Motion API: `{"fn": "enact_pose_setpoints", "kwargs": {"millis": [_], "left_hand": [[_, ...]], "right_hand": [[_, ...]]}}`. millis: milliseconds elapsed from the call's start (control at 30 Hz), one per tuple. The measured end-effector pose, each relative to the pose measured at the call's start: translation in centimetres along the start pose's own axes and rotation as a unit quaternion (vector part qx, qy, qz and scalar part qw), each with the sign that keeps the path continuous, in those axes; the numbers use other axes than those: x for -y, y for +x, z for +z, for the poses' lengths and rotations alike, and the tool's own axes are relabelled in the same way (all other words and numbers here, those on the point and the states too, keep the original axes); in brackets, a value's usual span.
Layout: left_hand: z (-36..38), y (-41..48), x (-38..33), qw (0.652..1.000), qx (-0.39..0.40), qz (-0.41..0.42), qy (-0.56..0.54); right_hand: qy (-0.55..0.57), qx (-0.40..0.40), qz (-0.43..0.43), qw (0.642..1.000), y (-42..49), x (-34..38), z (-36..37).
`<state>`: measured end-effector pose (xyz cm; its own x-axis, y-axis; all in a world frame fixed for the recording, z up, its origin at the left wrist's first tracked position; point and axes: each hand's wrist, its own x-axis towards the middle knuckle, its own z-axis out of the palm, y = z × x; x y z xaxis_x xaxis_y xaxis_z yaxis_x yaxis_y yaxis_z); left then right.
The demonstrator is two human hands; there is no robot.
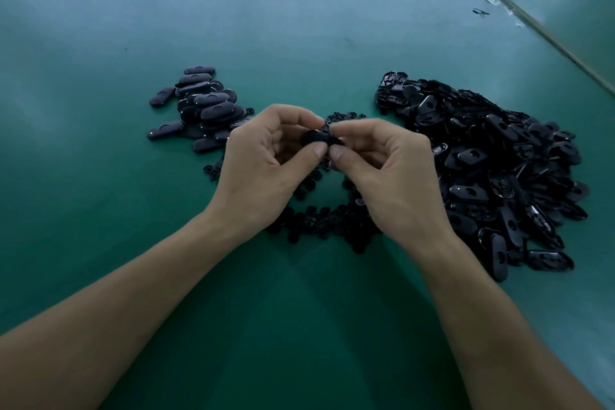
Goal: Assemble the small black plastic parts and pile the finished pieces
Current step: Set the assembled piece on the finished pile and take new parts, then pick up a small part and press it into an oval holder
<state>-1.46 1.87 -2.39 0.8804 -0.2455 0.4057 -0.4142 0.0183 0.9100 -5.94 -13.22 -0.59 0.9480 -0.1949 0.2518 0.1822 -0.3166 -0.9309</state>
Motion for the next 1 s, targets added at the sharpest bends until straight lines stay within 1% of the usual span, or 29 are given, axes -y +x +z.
{"fn": "enact_pose_setpoints", "kwargs": {"millis": [133,267,433,800,867,900,933,1000], "left_hand": [[-0.1,0.1,0.0,1.0,-0.003,-0.01,-0.001],[-0.2,0.1,0.2,1.0,-0.001,-0.027,-0.006],[-0.2,0.0,0.3,1.0,0.003,-0.029,0.008],[-0.1,-0.1,-0.1,0.999,-0.022,-0.018,0.018],[0.0,-0.1,-0.1,0.999,-0.037,-0.011,0.025],[-0.1,-0.1,-0.1,0.998,-0.048,-0.008,0.026],[-0.2,0.1,-0.1,0.998,-0.061,-0.004,0.031],[-0.8,0.5,-0.2,0.995,-0.087,0.006,0.051]], "right_hand": [[0.003,0.011,0.007,1.0,0.2,-0.1,-0.5],[-0.028,0.018,0.012,0.999,0.2,-0.1,-0.8],[-0.063,0.019,0.019,0.998,0.3,0.1,-1.0],[-0.048,0.021,0.004,0.999,0.1,0.3,-0.9],[-0.1,-0.012,-0.008,0.995,0.1,0.2,-1.0],[-0.159,-0.035,-0.018,0.987,0.1,0.1,-1.2],[-0.234,-0.054,-0.023,0.971,0.1,-0.1,-1.4],[-0.387,-0.063,0.002,0.92,0.1,-0.6,-2.0]]}}
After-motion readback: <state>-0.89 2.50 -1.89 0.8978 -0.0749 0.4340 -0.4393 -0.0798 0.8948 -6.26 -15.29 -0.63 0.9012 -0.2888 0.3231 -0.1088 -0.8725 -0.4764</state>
